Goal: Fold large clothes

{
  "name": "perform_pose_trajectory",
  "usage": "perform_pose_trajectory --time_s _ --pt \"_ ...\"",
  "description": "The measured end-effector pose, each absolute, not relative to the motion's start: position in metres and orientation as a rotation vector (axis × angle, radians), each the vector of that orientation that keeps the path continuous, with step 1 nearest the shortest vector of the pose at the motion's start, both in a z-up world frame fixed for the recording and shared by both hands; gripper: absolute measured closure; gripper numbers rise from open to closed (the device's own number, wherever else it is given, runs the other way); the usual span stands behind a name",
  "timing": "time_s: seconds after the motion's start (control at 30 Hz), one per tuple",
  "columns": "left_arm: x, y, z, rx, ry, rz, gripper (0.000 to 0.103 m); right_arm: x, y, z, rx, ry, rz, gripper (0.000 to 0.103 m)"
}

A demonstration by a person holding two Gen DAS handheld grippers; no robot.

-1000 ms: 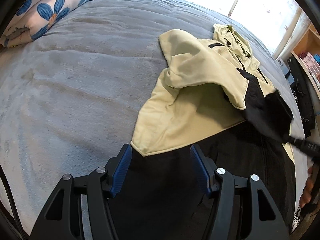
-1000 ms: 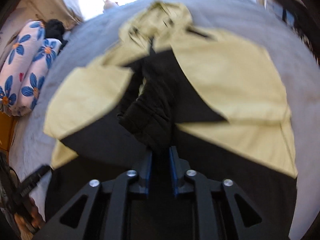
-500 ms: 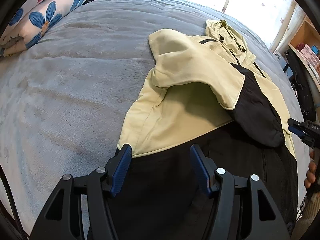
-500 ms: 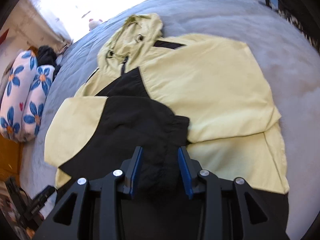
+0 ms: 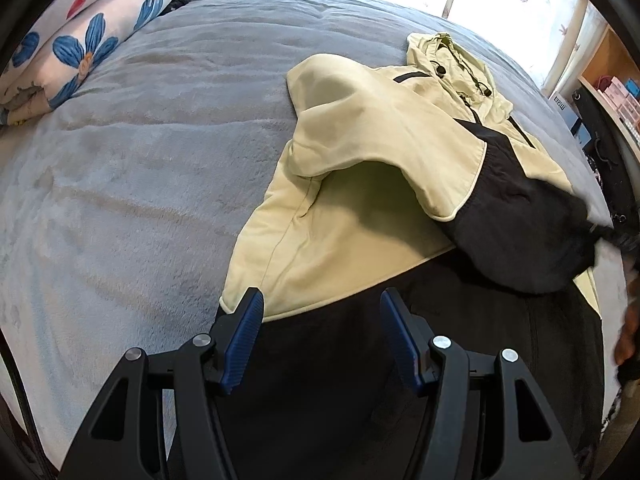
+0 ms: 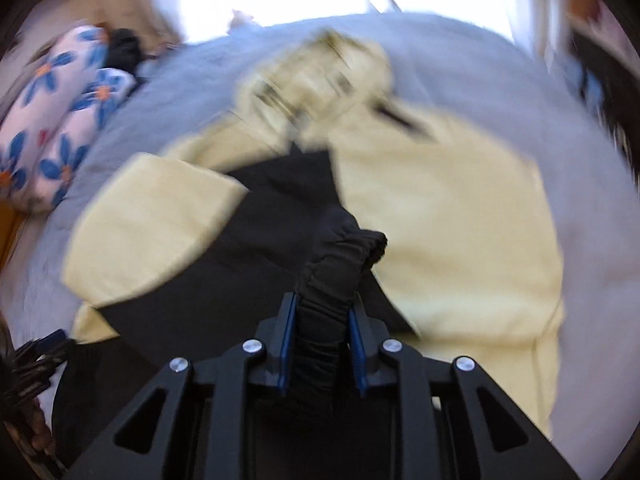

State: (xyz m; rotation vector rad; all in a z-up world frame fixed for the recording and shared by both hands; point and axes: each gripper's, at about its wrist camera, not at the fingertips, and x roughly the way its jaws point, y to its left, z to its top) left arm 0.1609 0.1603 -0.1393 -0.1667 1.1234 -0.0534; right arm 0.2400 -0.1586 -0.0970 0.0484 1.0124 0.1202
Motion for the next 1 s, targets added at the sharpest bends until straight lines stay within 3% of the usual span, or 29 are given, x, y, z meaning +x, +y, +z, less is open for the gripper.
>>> perform_pose_trajectory --time_s 0.13,0.3,0.6,0.97,1.0 --pt "0.165 0.159 -0.14 -0.174 1.123 -0.048 0.044 0.247 -0.13 -0.053 -0.083 0.84 0.118 0.08" --pt "0.166 0.159 -0.138 -0.145 1.107 -0.039 0.044 0.275 -0.14 -0.049 -0.178 0.79 -0.093 0.08" --pt "0.21 0.153 -0.161 -0.008 1.137 0.016 0.044 0.304 -0.188 -0.098 -0.067 0.942 -0.173 0.08" --pt "0.274 0.154 -0.168 -0.069 1.082 0.079 0.044 0.309 -0.202 -0.101 0.026 0.962 -0.154 0.08" --pt "0.276 0.156 -0.169 -0.068 1.086 0.102 0.048 0.31 -0.205 -0.101 0.038 0.97 -0.158 0.08"
